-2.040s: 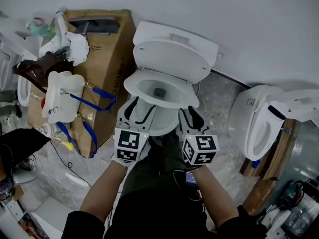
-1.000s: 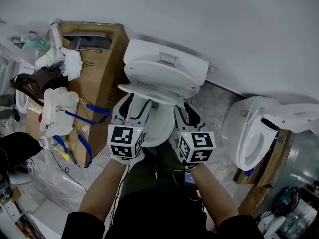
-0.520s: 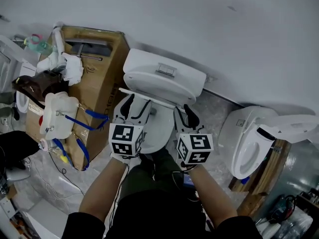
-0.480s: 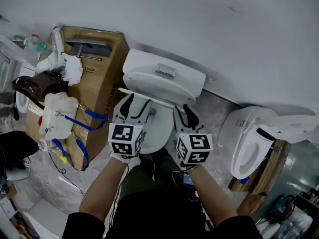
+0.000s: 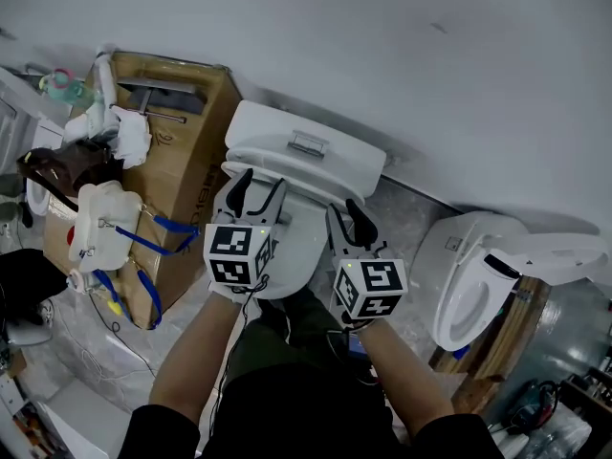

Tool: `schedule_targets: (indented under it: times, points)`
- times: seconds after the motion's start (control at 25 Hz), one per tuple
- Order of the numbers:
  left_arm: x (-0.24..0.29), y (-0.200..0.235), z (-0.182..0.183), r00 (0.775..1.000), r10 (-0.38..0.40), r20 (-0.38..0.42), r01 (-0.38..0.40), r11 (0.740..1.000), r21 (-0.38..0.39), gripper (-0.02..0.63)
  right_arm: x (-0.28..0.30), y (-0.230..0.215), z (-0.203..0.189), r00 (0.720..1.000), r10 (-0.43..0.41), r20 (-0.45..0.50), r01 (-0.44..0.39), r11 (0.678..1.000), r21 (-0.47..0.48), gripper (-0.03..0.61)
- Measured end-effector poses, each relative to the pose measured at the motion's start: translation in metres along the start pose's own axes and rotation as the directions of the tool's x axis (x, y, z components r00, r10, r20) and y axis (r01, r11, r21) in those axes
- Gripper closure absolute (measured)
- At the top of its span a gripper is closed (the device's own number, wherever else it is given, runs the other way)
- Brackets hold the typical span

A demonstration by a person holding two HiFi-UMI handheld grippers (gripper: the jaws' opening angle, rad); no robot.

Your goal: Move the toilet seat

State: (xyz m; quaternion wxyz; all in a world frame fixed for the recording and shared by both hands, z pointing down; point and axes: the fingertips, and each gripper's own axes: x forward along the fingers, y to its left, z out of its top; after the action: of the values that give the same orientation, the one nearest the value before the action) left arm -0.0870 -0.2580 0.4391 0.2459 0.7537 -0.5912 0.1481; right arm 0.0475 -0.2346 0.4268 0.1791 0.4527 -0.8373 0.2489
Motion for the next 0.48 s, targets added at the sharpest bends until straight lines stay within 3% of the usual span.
schedule_targets:
  times: [0.4, 0.48]
  points:
    - [0.017, 0.0, 0.009, 0.999, 0.04, 0.004, -0.04, 0.999, 0.026, 0.359, -0.006, -0.008, 0.015, 0.999, 0.039, 0.025, -0.039, 0.999, 0.02, 0.43]
    - [0.019, -0.002, 0.004, 0.998, 0.048, -0.032, -0.047, 0.997, 0.054, 0.359, -0.01, -0.009, 0.016, 0.999, 0.043, 0.024, -0.043, 0.999, 0.023, 0.43]
